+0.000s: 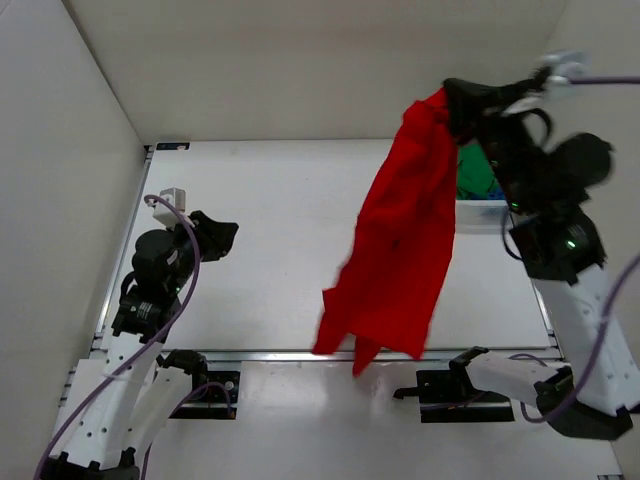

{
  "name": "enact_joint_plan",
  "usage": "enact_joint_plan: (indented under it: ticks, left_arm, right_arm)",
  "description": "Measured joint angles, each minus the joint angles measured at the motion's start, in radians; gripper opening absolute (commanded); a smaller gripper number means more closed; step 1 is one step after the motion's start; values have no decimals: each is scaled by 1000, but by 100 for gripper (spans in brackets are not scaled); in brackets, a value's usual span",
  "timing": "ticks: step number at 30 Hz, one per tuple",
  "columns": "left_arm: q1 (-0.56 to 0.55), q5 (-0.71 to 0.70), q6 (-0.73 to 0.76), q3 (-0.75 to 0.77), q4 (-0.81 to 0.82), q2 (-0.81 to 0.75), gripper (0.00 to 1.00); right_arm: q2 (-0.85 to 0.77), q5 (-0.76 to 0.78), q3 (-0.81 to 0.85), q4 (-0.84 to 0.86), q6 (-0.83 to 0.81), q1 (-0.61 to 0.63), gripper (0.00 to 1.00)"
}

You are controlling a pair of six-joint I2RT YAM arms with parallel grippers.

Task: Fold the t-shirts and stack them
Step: Move the tshirt to the center of the board, then flatten out the tshirt

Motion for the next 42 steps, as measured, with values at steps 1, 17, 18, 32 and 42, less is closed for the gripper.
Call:
enact_joint_plan:
  ticks: [1,17,18,32,42]
  left_arm:
    - [6,-2,-8,0,-13,-7,42]
    - [-101,78,-98,-145,9,159,51]
    - [-132,90,-114,-166,29,195,51]
    - [-389,175,-269,-179,257,524,51]
    - [-376,203,-300,-192,275,499,50]
  right_arm:
    - [30,-23,-6,-11,16,-2,0]
    - [584,-162,-284,-288,157,24,56]
    - [531,-160,-336,-288,166,6,52]
    - [245,-147,-780,-367,208,-24,54]
    - [249,-173,-981,-457,249,2,61]
